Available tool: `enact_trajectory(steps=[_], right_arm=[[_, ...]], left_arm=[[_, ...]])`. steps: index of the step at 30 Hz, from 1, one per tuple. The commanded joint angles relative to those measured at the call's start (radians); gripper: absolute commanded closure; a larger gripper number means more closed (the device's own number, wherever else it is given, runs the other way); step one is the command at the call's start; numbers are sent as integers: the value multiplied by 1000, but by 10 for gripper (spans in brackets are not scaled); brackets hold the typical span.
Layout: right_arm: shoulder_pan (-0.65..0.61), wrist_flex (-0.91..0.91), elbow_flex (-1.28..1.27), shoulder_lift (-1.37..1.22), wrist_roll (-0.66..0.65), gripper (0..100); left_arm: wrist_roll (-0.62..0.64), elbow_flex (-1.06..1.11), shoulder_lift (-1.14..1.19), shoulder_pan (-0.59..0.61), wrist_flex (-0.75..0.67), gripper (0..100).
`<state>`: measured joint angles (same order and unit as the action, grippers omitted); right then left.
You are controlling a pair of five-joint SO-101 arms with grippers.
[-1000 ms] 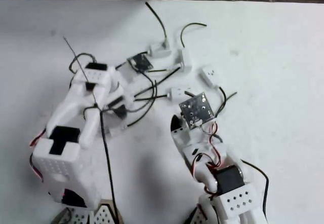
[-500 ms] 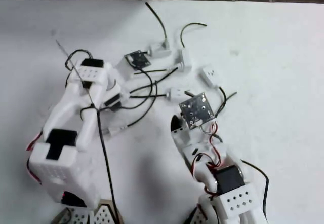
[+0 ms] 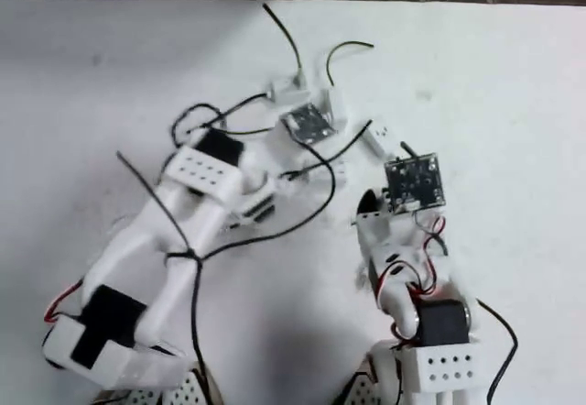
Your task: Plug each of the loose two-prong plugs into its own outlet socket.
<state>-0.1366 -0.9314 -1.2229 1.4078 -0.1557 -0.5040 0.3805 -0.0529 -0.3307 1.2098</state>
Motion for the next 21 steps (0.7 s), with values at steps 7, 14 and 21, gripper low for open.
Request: enact_trajectory(steps=[7, 14, 21], right_arm=[[33, -19, 63, 5, -6, 981], [33, -19, 63, 5, -6, 981], [1, -19, 60, 4, -2, 981]], left_arm=[[101, -21, 243, -125, -144, 838], [190, -107, 104, -85, 28, 710], [193, -57, -188, 4, 91, 710]])
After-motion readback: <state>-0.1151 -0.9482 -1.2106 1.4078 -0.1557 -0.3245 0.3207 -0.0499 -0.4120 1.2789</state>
